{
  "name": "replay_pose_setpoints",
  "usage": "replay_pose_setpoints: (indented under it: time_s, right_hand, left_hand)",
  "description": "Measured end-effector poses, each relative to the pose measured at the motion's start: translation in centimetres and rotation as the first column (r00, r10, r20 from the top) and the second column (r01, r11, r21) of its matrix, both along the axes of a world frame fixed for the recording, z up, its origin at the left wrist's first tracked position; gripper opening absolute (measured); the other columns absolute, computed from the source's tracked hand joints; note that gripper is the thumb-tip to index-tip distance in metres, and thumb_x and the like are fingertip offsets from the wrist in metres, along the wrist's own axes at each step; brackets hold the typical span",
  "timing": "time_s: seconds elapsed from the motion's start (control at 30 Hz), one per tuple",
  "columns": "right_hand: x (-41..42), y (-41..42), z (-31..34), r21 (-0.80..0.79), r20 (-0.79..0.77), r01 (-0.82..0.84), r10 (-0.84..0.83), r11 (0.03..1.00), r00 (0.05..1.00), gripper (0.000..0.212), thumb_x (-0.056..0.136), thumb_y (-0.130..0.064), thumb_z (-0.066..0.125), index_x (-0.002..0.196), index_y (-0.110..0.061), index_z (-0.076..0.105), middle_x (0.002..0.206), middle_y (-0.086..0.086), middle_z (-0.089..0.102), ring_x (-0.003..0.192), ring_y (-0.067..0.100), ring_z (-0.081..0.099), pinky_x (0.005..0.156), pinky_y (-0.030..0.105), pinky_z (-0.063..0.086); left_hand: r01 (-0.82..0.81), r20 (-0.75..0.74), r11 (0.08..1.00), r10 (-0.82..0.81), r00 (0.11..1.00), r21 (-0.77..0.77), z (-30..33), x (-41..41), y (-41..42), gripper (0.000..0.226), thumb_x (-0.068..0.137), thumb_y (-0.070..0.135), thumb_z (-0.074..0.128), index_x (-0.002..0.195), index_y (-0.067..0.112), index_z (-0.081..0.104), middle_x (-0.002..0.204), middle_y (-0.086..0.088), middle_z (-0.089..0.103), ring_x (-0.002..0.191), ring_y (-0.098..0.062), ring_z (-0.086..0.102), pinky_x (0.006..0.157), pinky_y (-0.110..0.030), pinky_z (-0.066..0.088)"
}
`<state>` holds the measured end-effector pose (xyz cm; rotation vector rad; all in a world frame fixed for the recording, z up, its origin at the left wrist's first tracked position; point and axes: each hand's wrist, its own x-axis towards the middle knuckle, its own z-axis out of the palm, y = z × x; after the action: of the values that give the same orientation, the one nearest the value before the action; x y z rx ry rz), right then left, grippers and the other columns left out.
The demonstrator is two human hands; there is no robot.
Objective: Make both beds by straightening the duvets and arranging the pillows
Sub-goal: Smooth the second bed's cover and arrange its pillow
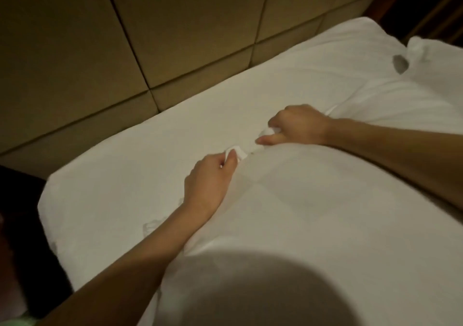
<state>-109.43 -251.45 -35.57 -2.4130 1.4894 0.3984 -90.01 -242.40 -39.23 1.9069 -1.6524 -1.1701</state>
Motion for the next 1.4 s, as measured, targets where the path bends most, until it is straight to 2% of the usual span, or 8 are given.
replay_pose_setpoints:
  time_s: [0.17, 0.87, 1.0, 1.1, 1.17, 1.23, 1.3, 1.4]
  right_hand:
    - [0.7, -0.9, -3.2, 0.049, 0.006, 0.026, -0.026, 0.998, 1.0, 0.058, 0.088, -0.06, 0.049, 0.059, -0.012, 0.037, 0.061, 0.0, 0.042, 0.058, 0.012, 0.038, 0.054, 0.03, 0.026]
    - [1.5, -1.4, -5.2, 0.079, -0.087, 0.082, -0.075, 0.994, 0.993, 0.056, 0.085, -0.067, 0.047, 0.063, -0.016, 0.041, 0.068, -0.002, 0.048, 0.063, 0.011, 0.043, 0.055, 0.027, 0.027]
    - [1.5, -1.9, -4.2, 0.289, -0.206, 0.197, -0.14, 0.937, 0.968, 0.063, 0.08, -0.075, 0.041, 0.108, -0.02, 0.057, 0.115, -0.003, 0.06, 0.103, 0.018, 0.053, 0.08, 0.033, 0.036]
    - [1.1, -2.1, -3.2, 0.363, -0.305, 0.284, -0.175, 0.887, 0.936, 0.078, 0.079, -0.076, 0.042, 0.14, -0.028, 0.038, 0.142, -0.004, 0.045, 0.129, 0.02, 0.041, 0.1, 0.038, 0.029]
    - [1.0, -2.1, -3.4, 0.373, -0.334, 0.291, -0.165, 0.881, 0.928, 0.064, 0.08, -0.076, 0.043, 0.129, -0.034, 0.044, 0.133, -0.005, 0.051, 0.122, 0.02, 0.046, 0.095, 0.037, 0.031]
    - [1.3, -1.9, -3.6, 0.33, -0.316, 0.241, -0.134, 0.913, 0.939, 0.037, 0.081, -0.073, 0.045, 0.09, -0.037, 0.046, 0.103, -0.009, 0.055, 0.094, 0.014, 0.051, 0.079, 0.032, 0.034]
    - [1.3, -1.5, -3.8, 0.253, -0.277, 0.167, -0.094, 0.953, 0.956, 0.046, 0.081, -0.07, 0.049, 0.07, -0.029, 0.032, 0.077, -0.012, 0.047, 0.068, 0.005, 0.042, 0.061, 0.026, 0.029]
    - [1.0, -1.4, -4.5, 0.208, -0.152, 0.132, -0.101, 0.969, 0.983, 0.051, 0.079, -0.064, 0.058, 0.067, -0.023, 0.032, 0.065, -0.008, 0.044, 0.06, 0.004, 0.039, 0.052, 0.021, 0.024]
  left_hand:
    - [-0.021, -0.003, 0.997, 0.021, 1.0, 0.079, -3.2, 0.1, -0.7, 0.047, 0.099, 0.043, 0.036, 0.058, 0.022, 0.048, 0.063, 0.003, 0.054, 0.072, -0.026, 0.055, 0.059, -0.031, 0.031]
    - [-0.101, -0.071, 0.991, 0.107, 0.992, 0.083, -5.9, 0.3, 0.0, 0.046, 0.097, 0.047, 0.035, 0.057, 0.026, 0.045, 0.061, -0.003, 0.051, 0.059, -0.016, 0.046, 0.061, -0.028, 0.035]
    - [-0.078, -0.067, 0.993, 0.084, 0.994, 0.088, -5.6, 0.4, 0.0, 0.044, 0.098, 0.046, 0.032, 0.062, 0.024, 0.048, 0.065, 0.004, 0.054, 0.063, -0.016, 0.048, 0.065, -0.029, 0.038]
    - [-0.068, -0.048, 0.994, 0.072, 0.996, 0.082, -5.4, 0.6, -0.2, 0.041, 0.098, 0.045, 0.032, 0.076, 0.02, 0.056, 0.076, -0.001, 0.062, 0.073, -0.022, 0.053, 0.07, -0.03, 0.041]
    - [-0.056, -0.026, 0.995, 0.059, 0.998, 0.086, -5.7, 0.7, -0.3, 0.042, 0.099, 0.045, 0.032, 0.087, 0.017, 0.062, 0.088, -0.004, 0.067, 0.084, -0.026, 0.057, 0.076, -0.03, 0.043]
    - [-0.047, -0.005, 0.994, 0.048, 0.999, 0.102, -5.9, 0.8, -0.4, 0.043, 0.099, 0.045, 0.032, 0.093, 0.016, 0.063, 0.096, -0.005, 0.068, 0.092, -0.028, 0.058, 0.08, -0.031, 0.044]
    - [-0.04, 0.012, 0.993, 0.039, 0.999, 0.11, -6.0, 0.8, -0.4, 0.044, 0.099, 0.046, 0.032, 0.095, 0.015, 0.062, 0.099, -0.007, 0.069, 0.095, -0.029, 0.058, 0.082, -0.031, 0.044]
    - [-0.033, 0.018, 0.994, 0.032, 0.999, 0.105, -5.8, 0.7, -0.3, 0.046, 0.098, 0.048, 0.031, 0.099, 0.015, 0.063, 0.102, -0.005, 0.069, 0.097, -0.027, 0.06, 0.084, -0.031, 0.045]
